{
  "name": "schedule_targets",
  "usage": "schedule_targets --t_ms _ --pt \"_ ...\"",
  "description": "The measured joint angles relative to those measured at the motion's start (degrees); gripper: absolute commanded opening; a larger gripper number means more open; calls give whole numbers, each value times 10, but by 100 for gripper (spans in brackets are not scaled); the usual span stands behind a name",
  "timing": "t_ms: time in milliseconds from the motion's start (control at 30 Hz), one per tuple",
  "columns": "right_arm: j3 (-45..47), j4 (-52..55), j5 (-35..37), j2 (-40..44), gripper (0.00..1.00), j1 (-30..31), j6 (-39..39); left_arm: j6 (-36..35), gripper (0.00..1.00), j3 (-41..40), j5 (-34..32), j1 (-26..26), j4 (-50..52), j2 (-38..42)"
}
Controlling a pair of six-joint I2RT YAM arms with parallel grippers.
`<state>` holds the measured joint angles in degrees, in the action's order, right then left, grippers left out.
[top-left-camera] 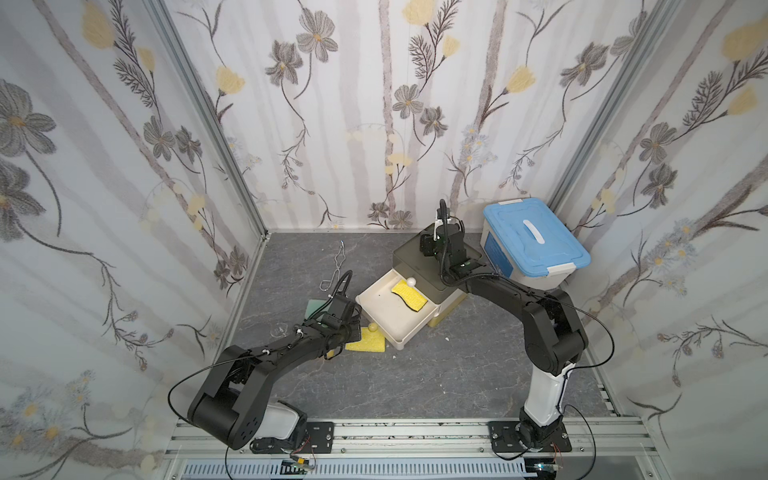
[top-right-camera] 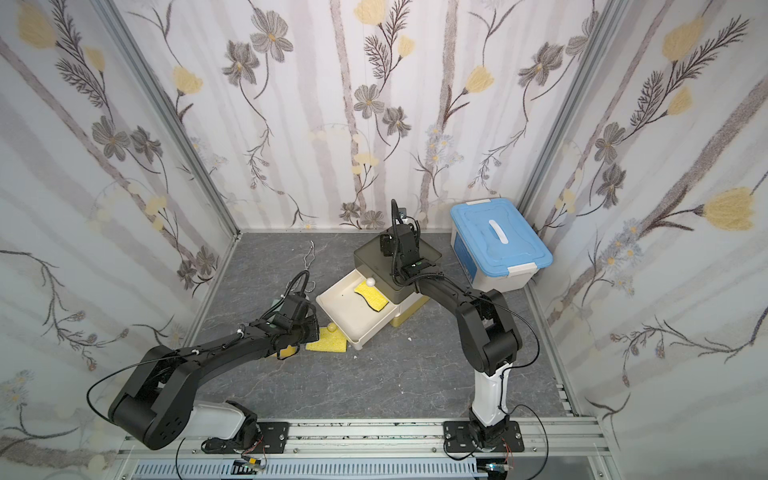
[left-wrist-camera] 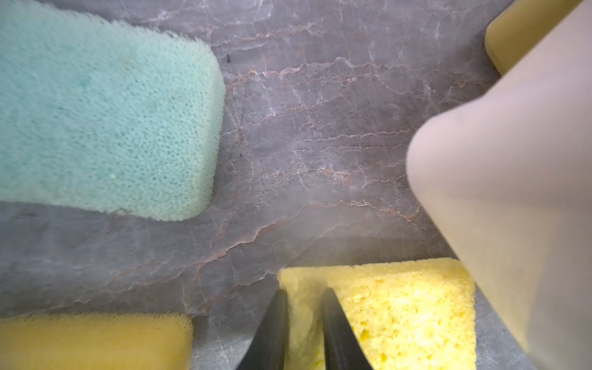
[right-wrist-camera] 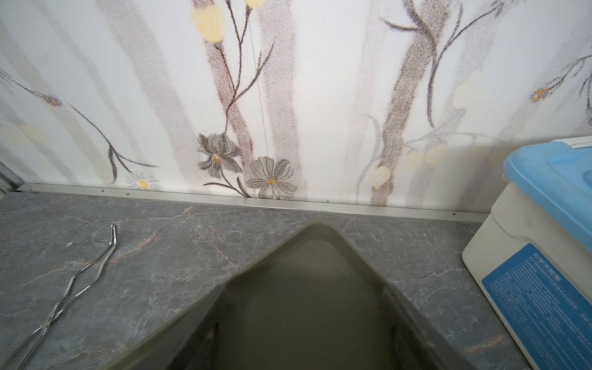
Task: Take the sponge out of the drawer
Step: Place the sponge at the center of the board, then pick up the sponge from the drawer.
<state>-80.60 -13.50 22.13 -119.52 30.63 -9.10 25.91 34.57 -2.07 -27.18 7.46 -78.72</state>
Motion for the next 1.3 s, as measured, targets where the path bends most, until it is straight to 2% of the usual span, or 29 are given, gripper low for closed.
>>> schedule_targets --t_ms 200,433,633,733,867,1067,1300 --pt "-1 -1 0 -1 76 0 0 -1 52 -4 -9 0 7 28" --pt "-1 -1 0 -1 76 0 0 -4 59 2 -23 -1 42 81" --pt "-1 -1 0 -1 76 0 0 -21 73 68 -39 -9 99 185" --pt "-1 -1 0 -1 76 0 0 -30 79 102 -31 -14 108 205" --pt "-1 -1 0 -1 76 0 0 -43 80 148 7 -27 106 164" --pt "1 -2 0 -1 76 0 2 -64 66 201 68 -39 72 38" --pt "6 -9 -7 2 76 1 5 -67 64 254 137 -41 33 -98"
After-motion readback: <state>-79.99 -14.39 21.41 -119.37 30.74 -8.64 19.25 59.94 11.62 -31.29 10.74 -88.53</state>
